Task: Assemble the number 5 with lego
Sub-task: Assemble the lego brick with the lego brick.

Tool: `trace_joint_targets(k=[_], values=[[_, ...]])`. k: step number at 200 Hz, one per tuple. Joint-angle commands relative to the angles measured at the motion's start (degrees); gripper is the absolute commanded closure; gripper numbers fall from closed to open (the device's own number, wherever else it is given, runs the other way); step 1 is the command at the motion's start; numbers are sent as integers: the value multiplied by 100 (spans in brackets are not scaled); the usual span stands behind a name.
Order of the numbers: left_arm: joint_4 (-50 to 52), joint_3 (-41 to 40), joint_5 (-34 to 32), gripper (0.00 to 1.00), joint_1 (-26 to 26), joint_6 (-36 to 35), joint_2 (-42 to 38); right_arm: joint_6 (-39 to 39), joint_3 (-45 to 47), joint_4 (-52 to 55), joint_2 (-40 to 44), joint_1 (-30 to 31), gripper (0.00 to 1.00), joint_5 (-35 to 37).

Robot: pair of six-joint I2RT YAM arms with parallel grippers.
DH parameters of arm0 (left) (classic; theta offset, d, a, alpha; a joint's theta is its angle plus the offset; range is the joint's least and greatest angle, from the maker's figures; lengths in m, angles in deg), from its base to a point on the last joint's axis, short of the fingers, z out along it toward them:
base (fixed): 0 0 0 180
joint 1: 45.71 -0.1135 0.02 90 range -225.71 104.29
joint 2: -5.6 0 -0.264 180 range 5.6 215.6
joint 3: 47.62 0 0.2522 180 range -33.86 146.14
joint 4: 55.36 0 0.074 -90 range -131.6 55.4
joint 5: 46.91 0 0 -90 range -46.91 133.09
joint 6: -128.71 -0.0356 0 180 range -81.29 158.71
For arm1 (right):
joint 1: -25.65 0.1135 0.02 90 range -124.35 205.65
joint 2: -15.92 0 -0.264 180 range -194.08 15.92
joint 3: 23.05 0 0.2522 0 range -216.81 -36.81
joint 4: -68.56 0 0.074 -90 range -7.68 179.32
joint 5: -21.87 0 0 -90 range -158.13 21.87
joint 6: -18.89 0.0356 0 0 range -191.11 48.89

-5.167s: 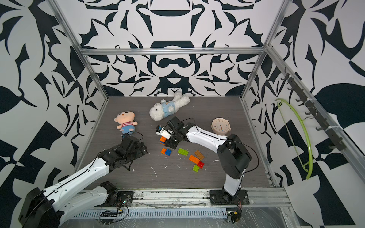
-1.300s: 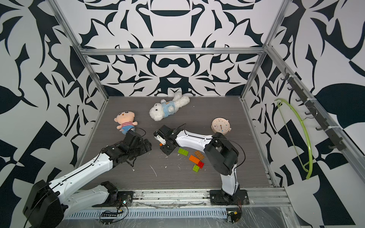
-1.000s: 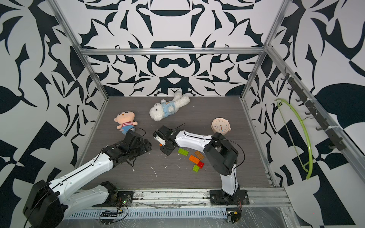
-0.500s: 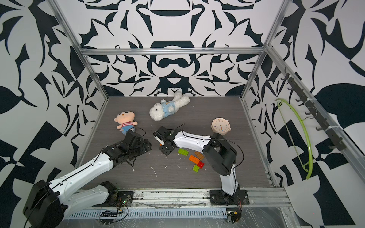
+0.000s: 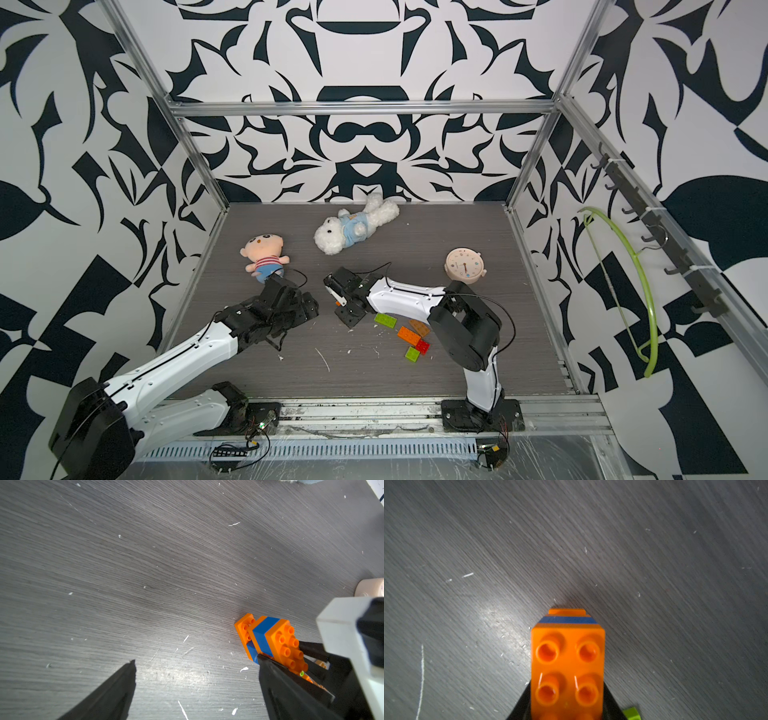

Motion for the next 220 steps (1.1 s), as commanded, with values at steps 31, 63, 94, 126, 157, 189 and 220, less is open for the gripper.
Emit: trace_joint_targets(k=[31,63,94,126,157,189,220], values=[[173,92,-40,1,2,16,8,-103,192,261,-251,9,67,-484],[208,90,-43,1,-2,20,-39,-15,-48,611,-351,-11,67,-278],[189,74,-45,1,-3,32,-49,53,-106,695,-498,-45,67,-432],[239,80,-77,1,-2,25,-75,-44,-482,1283,-674,-41,67,-179],[192,25,-112,1,-6,69,-129,-115,-327,1072,-623,-39,67,-248],[204,66,-98,1,-1,54,-83,-106,-235,875,-558,-41,66,-197],[175,107,-79,1,-4,37,-22,-42,-245,815,-589,-40,66,-32]])
